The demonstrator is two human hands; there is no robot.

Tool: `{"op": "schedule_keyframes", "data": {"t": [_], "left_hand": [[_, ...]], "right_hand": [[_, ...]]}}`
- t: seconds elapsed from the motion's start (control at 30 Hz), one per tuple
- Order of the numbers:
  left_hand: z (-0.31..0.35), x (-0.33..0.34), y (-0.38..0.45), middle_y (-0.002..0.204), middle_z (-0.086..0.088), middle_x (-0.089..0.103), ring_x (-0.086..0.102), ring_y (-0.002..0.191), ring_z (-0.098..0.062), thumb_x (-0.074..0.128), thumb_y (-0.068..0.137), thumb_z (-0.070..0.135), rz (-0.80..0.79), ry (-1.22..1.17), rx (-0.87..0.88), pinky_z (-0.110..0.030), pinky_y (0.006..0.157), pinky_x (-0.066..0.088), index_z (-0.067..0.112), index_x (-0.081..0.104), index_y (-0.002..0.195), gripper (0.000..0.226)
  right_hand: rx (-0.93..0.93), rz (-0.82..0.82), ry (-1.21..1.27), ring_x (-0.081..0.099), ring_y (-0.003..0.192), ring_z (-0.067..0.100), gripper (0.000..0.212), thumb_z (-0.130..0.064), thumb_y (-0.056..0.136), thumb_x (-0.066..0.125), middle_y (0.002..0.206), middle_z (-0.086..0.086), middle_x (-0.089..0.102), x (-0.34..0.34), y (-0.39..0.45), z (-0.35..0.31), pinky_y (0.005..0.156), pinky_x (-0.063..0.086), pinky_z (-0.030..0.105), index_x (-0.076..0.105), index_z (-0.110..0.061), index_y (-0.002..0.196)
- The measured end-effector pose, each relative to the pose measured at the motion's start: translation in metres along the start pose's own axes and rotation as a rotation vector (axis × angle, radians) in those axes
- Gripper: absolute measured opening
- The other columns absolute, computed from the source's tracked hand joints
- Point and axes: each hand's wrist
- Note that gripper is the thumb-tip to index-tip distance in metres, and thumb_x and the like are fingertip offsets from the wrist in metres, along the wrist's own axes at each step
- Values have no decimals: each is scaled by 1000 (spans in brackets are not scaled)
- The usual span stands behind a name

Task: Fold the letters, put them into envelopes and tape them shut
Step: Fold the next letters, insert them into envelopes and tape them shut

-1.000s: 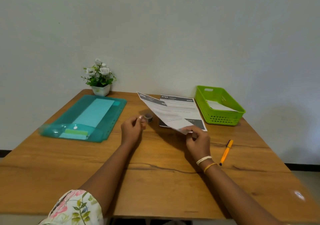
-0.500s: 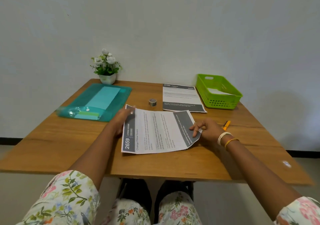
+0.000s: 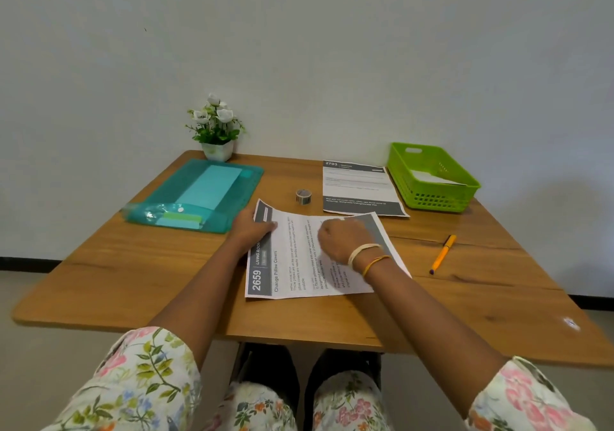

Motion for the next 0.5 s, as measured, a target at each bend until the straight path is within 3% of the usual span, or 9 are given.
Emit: {"op": "schedule_keyframes", "data": {"t": [0.07,0.2,0.4,0.5], "left_hand": [[-4,0,2,113,-11,67,62,81,-14,75,82,21,97,73,94,-23,64,46,10,59,119,41],[-15,-4,8,120,-11,65,61,95,-18,76,81,20,188,158,192,-26,75,45,10,52,134,58],[-19,-6,21,115,-9,66,58,84,-12,75,81,19,205,127,213,-20,64,42,15,53,131,55],[-19,-4,27,115,-8,66,60,88,-16,77,80,23,214,145,200,-29,73,47,16,50,136,62]], "right_hand": [[-97,-82,148,45,128,28,41,-32,97,35,140,9,50,21,0,-15,109,28,43,50,-18,133],[-208,-79,83,15,146,21,58,-49,97,32,158,4,19,63,2,-24,117,11,47,28,-22,148],[-78,33,69,13,147,21,65,-57,95,28,159,2,17,76,19,20,118,8,44,24,-22,149],[-11,67,36,16,146,20,64,-58,95,26,159,2,19,75,24,47,118,10,42,26,-22,148]]}}
Point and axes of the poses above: each hand's wrist, its own y-axis towards the middle knuckle, its own x-axis out of the palm, z = x × y
